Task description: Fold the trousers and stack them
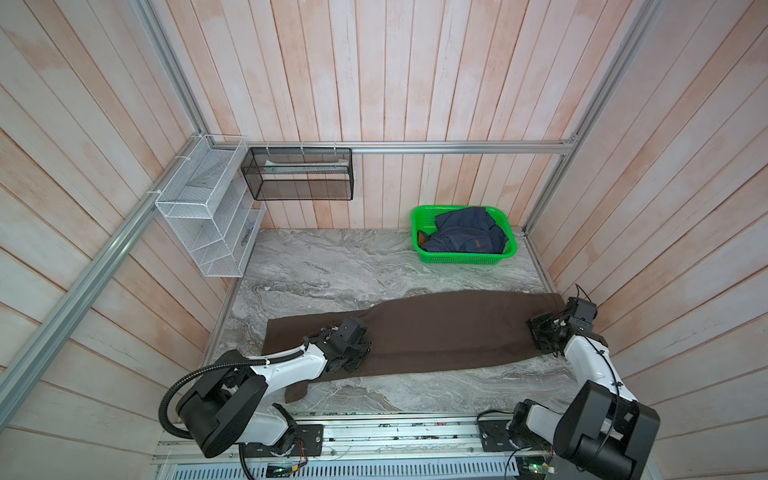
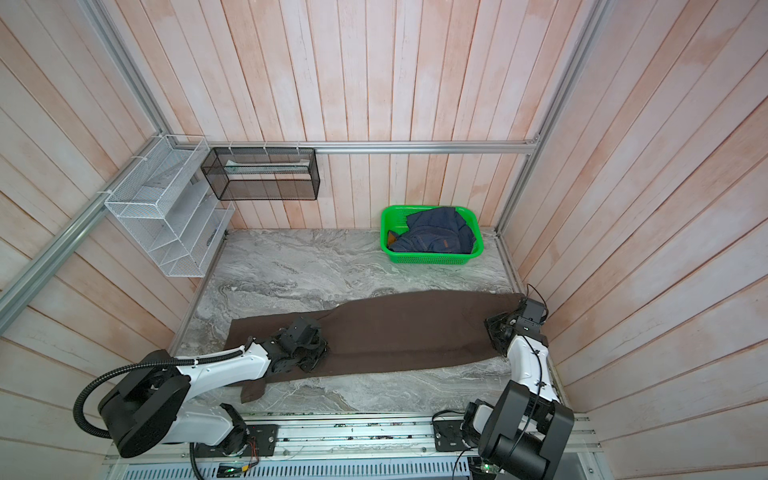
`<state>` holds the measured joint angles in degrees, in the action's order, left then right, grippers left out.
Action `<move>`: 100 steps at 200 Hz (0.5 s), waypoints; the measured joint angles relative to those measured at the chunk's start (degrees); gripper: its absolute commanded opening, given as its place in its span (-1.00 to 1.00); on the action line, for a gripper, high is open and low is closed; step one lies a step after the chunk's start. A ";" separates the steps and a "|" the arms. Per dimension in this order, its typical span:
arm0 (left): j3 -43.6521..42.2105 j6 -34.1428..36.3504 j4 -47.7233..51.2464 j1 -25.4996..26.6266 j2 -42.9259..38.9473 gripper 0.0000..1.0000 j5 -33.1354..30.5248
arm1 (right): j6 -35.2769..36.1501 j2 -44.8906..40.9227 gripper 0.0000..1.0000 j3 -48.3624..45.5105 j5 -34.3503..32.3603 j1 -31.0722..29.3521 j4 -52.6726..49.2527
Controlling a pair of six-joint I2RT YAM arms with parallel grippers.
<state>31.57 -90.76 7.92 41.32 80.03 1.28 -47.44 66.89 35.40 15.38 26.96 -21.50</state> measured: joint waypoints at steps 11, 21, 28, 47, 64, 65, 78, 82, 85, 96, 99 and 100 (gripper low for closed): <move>0.15 0.33 0.15 0.00 0.02 -0.91 -0.07 | 0.37 -0.02 -0.12 0.00 0.20 0.11 -0.09; 0.28 0.15 0.20 0.00 -0.07 -1.00 -0.26 | 0.76 -0.04 -0.07 0.00 0.37 0.17 -0.31; 0.35 0.39 0.35 0.00 -0.24 -1.00 -0.33 | 1.11 -0.09 -0.03 0.00 0.46 0.20 -0.66; 0.52 0.59 1.73 0.00 -2.19 -1.00 -0.74 | 2.01 -0.52 0.11 0.00 0.63 0.39 -1.97; 1.05 0.76 2.99 0.00 -5.09 -1.00 -1.55 | 2.49 -0.90 0.18 0.02 0.39 0.61 -3.30; 1.07 0.76 3.04 0.00 -5.20 -1.00 -1.60 | 2.58 -0.90 0.19 0.02 0.39 0.61 -3.34; 1.40 0.96 3.30 0.00 -7.13 -1.00 -1.92 | 2.91 -0.85 0.22 0.13 -0.09 0.63 -4.63; 1.46 0.98 3.37 0.00 -7.45 -1.00 -1.99 | 2.93 -0.83 0.24 0.17 -0.17 0.63 -5.01; 1.55 1.01 3.43 0.00 -7.65 -1.00 -2.01 | 2.99 -0.79 0.24 0.22 -0.26 0.63 -5.29; 1.73 1.16 3.45 0.00 -7.87 -1.00 -2.01 | 3.13 -0.44 0.26 0.22 -0.52 0.61 -6.19; 1.73 1.18 3.45 0.00 -7.87 -1.00 -2.01 | 3.19 -0.31 0.26 0.22 -0.52 0.63 -6.45; 1.73 1.18 3.45 0.00 -7.85 -1.00 -2.01 | 3.23 -0.26 0.26 0.22 -0.52 0.63 -6.49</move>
<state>33.30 -89.58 11.38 41.32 72.18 -0.73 -44.21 66.63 35.62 14.85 27.59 -27.99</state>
